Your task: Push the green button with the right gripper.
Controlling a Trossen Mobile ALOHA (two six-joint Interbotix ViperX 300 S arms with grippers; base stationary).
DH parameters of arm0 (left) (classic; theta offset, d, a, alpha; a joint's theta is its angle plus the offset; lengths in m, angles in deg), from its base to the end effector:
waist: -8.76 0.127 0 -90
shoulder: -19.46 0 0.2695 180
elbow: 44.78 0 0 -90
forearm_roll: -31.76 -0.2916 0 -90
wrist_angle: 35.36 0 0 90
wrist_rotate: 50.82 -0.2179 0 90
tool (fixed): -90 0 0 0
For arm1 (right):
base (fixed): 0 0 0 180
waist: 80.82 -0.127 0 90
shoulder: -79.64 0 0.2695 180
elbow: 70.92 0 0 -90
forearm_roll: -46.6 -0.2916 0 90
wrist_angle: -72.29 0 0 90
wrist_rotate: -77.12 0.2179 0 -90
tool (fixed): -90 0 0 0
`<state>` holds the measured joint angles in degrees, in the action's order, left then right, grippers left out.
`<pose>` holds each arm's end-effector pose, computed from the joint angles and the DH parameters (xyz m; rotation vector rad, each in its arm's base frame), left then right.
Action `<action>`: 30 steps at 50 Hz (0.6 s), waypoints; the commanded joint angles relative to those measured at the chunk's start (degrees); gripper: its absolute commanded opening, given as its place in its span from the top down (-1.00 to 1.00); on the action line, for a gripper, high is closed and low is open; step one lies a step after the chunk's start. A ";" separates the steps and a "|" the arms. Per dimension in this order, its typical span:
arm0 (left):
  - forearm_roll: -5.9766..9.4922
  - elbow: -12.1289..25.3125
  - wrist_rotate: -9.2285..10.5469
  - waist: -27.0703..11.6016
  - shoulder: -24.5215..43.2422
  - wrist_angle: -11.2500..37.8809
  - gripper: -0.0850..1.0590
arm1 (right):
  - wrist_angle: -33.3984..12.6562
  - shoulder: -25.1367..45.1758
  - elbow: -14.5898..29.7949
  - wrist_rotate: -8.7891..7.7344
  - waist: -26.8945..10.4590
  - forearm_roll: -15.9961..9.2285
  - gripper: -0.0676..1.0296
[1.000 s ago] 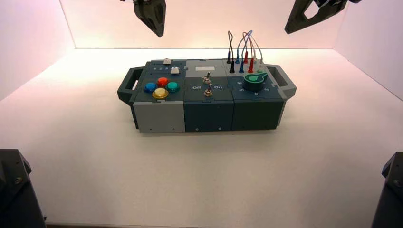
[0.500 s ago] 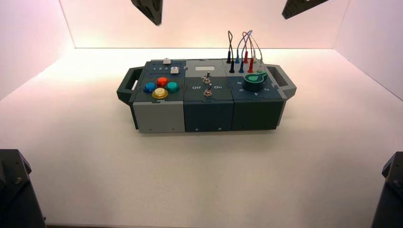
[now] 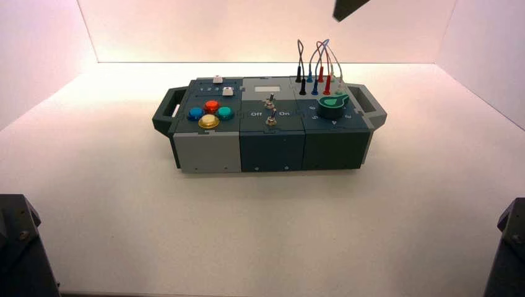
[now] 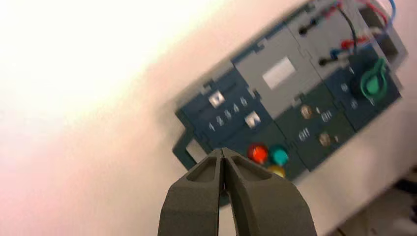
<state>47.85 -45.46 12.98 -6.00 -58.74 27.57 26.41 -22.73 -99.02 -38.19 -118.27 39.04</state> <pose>0.3696 -0.1530 0.1243 0.2783 1.2291 -0.6432 0.2470 0.2151 0.1208 -0.6041 0.9311 0.8583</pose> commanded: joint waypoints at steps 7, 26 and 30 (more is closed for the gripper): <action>6.42 0.88 -5.27 1.49 -0.88 6.50 0.91 | 0.26 12.48 8.70 0.53 -7.03 2.46 0.91; 4.75 -5.80 -5.45 2.11 -9.05 6.24 0.91 | 4.83 24.43 14.68 0.18 -10.11 2.72 0.91; 3.69 -6.77 -5.98 2.20 -10.20 6.77 0.91 | 5.19 26.02 15.73 -0.09 -10.28 2.72 0.91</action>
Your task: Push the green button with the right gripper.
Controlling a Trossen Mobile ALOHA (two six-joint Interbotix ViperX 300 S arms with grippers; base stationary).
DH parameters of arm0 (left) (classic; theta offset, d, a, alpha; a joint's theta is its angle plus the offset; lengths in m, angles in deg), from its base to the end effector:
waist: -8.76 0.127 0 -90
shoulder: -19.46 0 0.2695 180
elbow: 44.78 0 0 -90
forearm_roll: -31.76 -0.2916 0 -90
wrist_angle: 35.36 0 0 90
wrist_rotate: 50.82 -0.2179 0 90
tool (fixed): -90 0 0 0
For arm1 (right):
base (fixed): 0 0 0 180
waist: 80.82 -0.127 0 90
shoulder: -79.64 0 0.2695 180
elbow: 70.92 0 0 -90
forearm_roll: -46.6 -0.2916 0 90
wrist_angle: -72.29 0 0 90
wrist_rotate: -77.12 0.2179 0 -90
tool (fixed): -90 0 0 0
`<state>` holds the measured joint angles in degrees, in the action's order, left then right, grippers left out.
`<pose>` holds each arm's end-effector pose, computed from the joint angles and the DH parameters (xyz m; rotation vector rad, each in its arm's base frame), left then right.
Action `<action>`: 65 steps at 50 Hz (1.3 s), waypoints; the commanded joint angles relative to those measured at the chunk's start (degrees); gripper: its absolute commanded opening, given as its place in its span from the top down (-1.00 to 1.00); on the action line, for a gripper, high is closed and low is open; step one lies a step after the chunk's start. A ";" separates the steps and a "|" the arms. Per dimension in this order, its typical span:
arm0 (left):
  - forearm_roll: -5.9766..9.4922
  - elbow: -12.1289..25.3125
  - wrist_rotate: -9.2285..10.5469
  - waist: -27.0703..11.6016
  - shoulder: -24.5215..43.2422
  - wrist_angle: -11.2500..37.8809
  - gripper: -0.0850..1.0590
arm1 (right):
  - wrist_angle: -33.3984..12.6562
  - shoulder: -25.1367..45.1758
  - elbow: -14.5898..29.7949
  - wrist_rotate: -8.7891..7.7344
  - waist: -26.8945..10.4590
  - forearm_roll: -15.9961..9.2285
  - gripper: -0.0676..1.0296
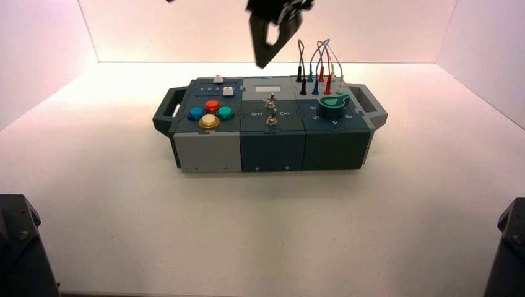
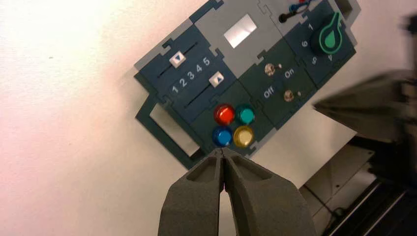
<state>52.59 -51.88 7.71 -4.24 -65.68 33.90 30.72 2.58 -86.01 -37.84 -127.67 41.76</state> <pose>0.3190 -0.1480 0.1328 0.2569 1.2854 -0.7529 0.2605 0.2957 0.0488 -0.7730 1.0180 0.9821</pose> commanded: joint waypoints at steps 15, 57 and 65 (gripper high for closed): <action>-1.14 -2.72 -0.88 1.05 -5.45 2.90 0.91 | 2.20 3.96 4.13 -0.79 -0.88 0.00 0.91; -0.70 -12.66 -0.88 3.78 -16.44 5.80 0.91 | 5.98 9.84 5.36 -0.88 -3.34 -0.70 0.91; -0.79 -13.62 -0.88 3.78 -16.79 5.80 0.91 | 7.12 9.93 5.19 -0.79 -3.34 -1.05 0.91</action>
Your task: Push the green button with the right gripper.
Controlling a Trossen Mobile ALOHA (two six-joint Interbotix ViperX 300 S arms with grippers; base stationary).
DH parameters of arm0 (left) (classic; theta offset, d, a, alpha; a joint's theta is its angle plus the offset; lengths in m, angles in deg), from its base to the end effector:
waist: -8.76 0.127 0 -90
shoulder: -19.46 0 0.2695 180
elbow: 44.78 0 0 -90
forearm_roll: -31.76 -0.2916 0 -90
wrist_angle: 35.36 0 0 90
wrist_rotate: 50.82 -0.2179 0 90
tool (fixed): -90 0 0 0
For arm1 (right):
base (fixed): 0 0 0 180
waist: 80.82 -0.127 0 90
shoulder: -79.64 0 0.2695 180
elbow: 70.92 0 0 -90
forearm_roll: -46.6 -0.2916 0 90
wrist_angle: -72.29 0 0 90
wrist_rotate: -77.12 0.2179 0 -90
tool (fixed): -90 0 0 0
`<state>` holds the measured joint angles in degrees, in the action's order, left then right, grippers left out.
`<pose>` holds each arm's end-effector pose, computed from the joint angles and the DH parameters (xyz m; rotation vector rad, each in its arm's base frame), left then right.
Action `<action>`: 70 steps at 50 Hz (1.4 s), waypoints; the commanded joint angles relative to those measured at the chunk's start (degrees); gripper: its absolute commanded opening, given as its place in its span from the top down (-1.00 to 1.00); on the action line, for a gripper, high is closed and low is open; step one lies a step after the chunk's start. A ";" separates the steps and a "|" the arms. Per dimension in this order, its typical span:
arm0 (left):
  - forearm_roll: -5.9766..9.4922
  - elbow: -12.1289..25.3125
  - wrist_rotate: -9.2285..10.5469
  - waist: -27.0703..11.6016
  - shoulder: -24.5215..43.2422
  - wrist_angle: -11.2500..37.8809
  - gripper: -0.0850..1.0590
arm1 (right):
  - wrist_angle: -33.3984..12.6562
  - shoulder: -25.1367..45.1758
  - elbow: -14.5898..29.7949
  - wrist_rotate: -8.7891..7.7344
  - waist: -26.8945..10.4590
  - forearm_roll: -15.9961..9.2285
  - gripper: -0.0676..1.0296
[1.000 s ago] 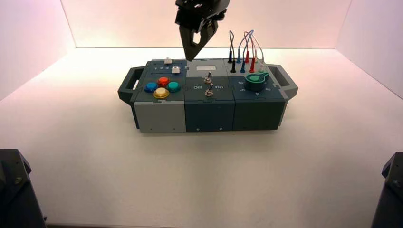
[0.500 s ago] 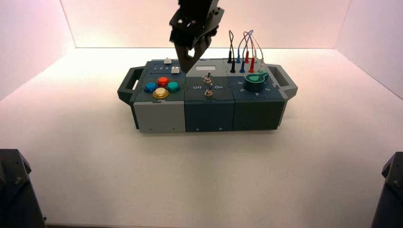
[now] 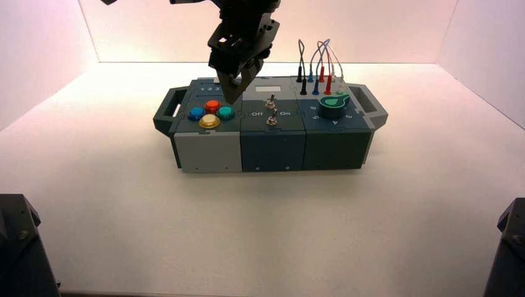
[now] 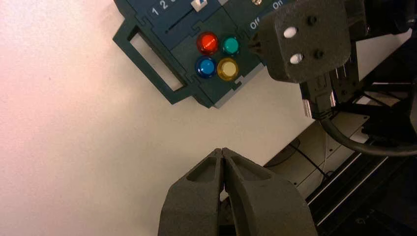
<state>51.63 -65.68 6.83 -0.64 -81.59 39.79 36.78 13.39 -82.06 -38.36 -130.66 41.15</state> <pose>0.2416 -0.1126 0.1369 0.2501 1.3431 -0.7410 0.2624 0.3296 0.0021 -0.8039 1.0177 1.0229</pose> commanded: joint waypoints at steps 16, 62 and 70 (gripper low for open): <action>0.26 0.18 0.09 0.18 -1.05 -0.09 0.91 | 4.83 1.41 1.05 0.09 -0.35 -0.44 0.91; 0.53 0.62 0.26 0.44 -1.58 -0.44 0.91 | 3.78 2.37 1.67 0.09 -0.35 -0.18 0.91; 0.53 0.70 0.26 0.62 -1.14 -0.70 0.91 | 0.44 -0.62 2.72 0.09 -0.09 0.00 0.91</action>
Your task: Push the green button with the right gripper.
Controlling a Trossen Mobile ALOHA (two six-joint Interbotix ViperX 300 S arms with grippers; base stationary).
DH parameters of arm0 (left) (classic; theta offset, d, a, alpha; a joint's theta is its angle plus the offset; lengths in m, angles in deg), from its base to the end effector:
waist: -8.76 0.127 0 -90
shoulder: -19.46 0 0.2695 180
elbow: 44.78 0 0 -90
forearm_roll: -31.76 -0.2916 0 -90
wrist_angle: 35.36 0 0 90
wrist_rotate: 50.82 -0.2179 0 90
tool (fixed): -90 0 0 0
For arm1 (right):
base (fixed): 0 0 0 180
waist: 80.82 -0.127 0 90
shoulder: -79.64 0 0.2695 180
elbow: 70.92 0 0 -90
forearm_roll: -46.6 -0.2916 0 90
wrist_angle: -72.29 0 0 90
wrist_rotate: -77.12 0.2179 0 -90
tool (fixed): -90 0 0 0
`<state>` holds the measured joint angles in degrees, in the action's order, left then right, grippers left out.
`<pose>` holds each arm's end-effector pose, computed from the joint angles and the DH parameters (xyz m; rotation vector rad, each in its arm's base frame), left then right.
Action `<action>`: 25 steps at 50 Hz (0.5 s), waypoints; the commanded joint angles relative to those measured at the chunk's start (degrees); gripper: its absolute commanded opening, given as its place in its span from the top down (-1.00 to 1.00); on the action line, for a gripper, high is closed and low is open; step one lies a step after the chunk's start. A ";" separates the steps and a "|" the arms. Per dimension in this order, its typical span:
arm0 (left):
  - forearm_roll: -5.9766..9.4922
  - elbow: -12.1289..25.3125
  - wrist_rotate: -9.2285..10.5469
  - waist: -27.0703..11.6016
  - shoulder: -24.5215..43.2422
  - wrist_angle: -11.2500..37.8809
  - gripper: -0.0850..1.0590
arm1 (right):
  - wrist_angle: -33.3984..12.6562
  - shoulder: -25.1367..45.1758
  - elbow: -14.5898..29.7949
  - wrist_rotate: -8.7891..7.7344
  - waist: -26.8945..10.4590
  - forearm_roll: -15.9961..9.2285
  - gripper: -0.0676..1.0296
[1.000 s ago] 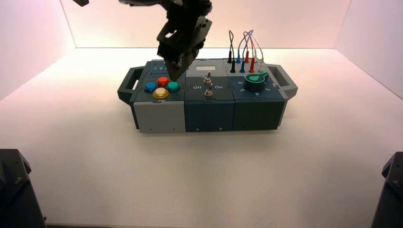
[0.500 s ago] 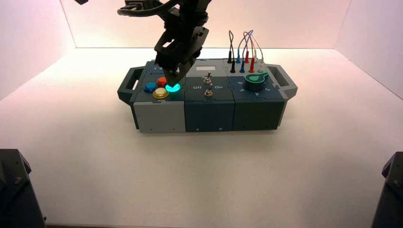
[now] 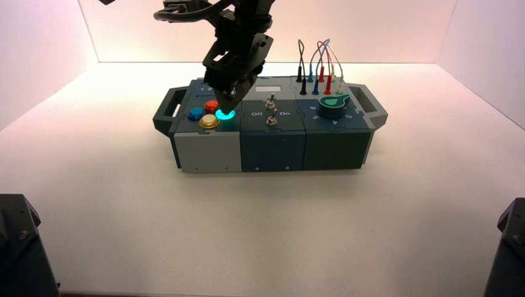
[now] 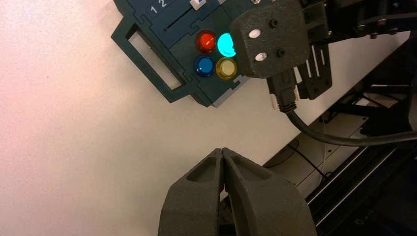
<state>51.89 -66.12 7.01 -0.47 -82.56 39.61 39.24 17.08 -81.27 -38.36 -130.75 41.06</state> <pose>0.2405 -0.1125 0.1392 0.2432 1.3311 -0.7365 0.2658 0.3338 -0.0179 -0.8061 1.0261 1.0197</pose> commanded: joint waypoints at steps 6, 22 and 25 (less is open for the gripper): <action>0.26 1.05 0.44 0.44 0.35 -1.49 0.91 | -3.25 -6.42 2.11 0.09 0.26 0.62 0.91; 0.35 1.85 0.97 0.53 2.90 -2.55 0.91 | -8.00 -8.26 2.37 0.00 0.97 2.81 0.91; 0.35 1.85 1.05 0.44 2.81 -2.55 0.91 | -8.61 -8.44 2.37 0.00 0.97 3.43 0.91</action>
<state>51.98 -65.94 7.89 -0.20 -79.40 37.33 31.07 11.02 -80.12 -38.19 -129.60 43.87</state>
